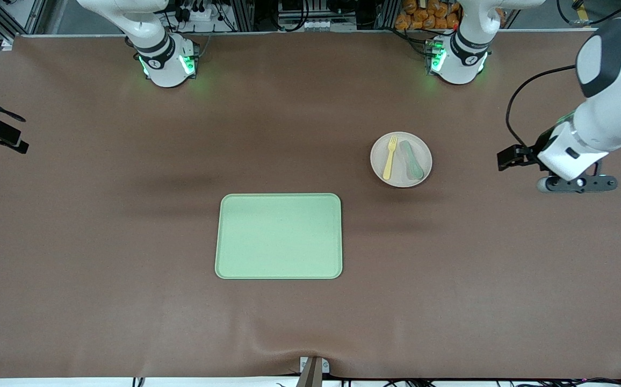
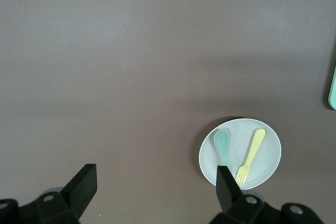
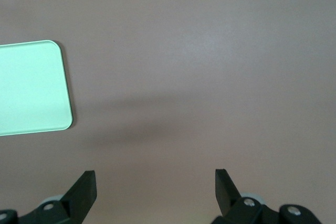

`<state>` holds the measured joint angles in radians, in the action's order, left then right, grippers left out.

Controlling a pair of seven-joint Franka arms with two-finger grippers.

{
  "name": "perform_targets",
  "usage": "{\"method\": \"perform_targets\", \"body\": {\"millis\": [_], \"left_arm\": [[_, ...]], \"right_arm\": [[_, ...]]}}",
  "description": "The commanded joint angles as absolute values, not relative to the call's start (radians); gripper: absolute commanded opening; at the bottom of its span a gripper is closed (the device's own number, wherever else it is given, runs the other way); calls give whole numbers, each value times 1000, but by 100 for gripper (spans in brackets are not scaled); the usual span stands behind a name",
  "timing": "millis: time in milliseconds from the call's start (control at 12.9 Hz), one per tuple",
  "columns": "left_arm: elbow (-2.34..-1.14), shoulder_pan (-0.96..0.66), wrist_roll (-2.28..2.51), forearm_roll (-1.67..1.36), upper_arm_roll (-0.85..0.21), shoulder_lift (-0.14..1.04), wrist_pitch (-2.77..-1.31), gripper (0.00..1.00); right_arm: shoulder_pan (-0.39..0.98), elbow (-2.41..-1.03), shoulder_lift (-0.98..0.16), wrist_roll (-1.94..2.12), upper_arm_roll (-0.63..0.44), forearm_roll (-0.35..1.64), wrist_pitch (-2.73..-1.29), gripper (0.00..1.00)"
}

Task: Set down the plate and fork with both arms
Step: 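Move the left gripper down to the rim of the white plate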

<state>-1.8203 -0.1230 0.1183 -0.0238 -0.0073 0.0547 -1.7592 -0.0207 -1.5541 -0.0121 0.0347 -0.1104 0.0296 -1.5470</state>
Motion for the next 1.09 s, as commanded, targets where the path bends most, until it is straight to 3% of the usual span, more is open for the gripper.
{"method": "perform_targets", "body": {"millis": [0,388,620,1008], "left_arm": [[-1943,-123,130,-26,-23,20,-1839,100],[-2075,-123,168,-75,-66,9,-1920,100],[-2187,-114,233,-77,-150,-15,-2031,100],[-2410,-109,236,-78,-183,-46,-2238,100]], "right_arm": [[-18,-1571,8,29,-106,15,-1543,100],[-23,-1569,9,29,-107,15,-1528,100],[-25,-1569,9,29,-107,14,-1522,100],[-20,-1566,-17,29,-106,14,-1537,100]]}}
